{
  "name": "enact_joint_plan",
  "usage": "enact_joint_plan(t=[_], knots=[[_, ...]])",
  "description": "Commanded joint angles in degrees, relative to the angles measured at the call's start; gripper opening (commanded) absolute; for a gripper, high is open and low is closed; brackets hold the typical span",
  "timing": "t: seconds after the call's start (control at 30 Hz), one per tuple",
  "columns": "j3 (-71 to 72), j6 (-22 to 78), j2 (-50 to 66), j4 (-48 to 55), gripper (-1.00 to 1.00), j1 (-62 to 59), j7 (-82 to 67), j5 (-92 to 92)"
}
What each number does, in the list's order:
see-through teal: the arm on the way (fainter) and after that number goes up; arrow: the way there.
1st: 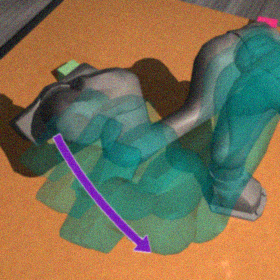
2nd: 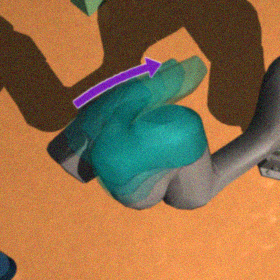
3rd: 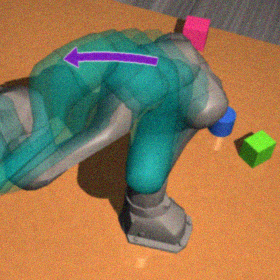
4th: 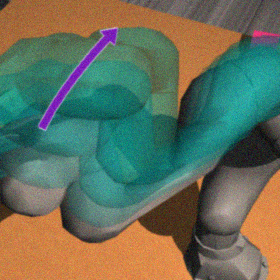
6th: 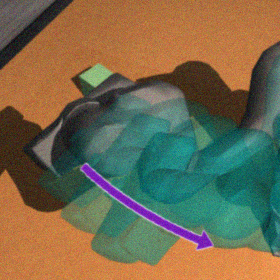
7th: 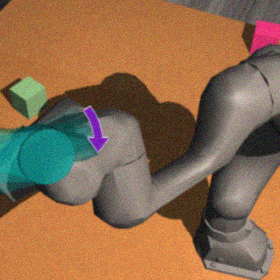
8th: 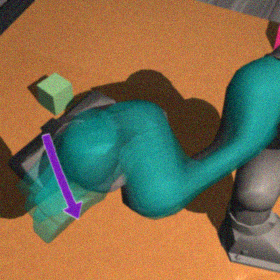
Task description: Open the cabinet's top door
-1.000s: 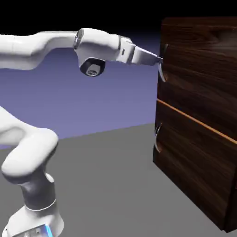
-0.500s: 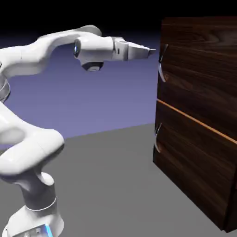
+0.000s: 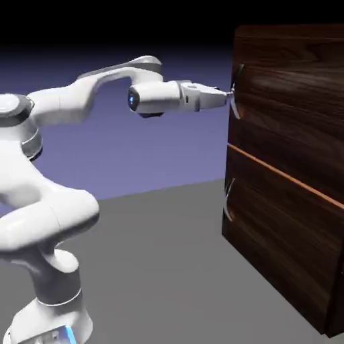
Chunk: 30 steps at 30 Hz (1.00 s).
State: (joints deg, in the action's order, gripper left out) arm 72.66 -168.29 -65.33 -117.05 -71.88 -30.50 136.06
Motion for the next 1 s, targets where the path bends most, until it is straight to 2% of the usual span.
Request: enact_joint_plan(t=[0.0, 0.03, 0.5, 0.73, 0.97], knots=[[0.7, 0.2, 0.1, 1.3, 0.0, -1.6, 0.1, 0.2], [0.7, 0.2, 0.1, 1.3, -1.0, -1.6, 0.1, 0.2], [-18.1, 21.1, -4.5, -25.7, -1.0, 22.9, -8.8, -0.9], [-32.3, 32.7, -8.8, -38.9, -1.0, 34.8, -10.4, -10.4], [-46.9, 42.9, -13.5, -47.0, -1.0, 40.6, -10.5, -23.1]])
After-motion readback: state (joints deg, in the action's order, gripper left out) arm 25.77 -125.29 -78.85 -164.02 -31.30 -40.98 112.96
